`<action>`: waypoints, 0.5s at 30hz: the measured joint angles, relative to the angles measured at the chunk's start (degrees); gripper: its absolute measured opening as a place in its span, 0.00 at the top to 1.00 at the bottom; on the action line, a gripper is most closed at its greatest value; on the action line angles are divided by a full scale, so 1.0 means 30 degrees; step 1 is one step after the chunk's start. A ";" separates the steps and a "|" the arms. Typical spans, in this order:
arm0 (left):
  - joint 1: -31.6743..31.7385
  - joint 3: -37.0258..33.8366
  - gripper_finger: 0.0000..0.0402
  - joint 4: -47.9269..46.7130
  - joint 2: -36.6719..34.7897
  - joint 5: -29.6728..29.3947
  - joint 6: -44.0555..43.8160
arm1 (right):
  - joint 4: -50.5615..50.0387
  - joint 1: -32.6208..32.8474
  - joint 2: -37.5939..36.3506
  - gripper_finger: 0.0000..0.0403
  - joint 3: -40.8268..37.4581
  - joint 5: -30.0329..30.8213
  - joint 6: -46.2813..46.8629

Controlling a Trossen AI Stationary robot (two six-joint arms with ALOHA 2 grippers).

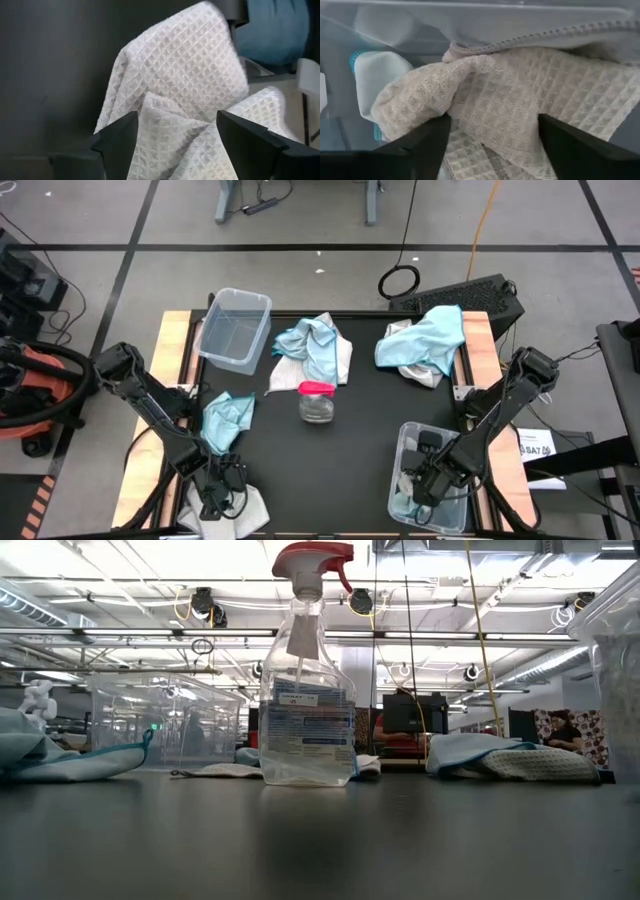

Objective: Sort microfiber towel by color & place in baskets
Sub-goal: Put the bottom right gray towel into the left transparent bin

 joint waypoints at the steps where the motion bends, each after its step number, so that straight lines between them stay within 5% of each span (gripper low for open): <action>1: 0.0047 0.0014 0.32 0.0013 -0.0075 0.0018 0.0000 | -0.0029 -0.0082 0.0000 0.38 0.0071 -0.0007 -0.0181; 8: 0.0167 0.0027 0.32 -0.0004 -0.0437 0.0069 0.0007 | -0.0680 -0.0261 -0.0219 0.92 0.1433 -0.0051 -0.1736; 15: 0.0369 0.0049 0.32 0.0060 -0.0461 0.0504 0.0007 | -0.4369 -0.0182 -0.0226 0.97 0.5120 0.1332 -0.2347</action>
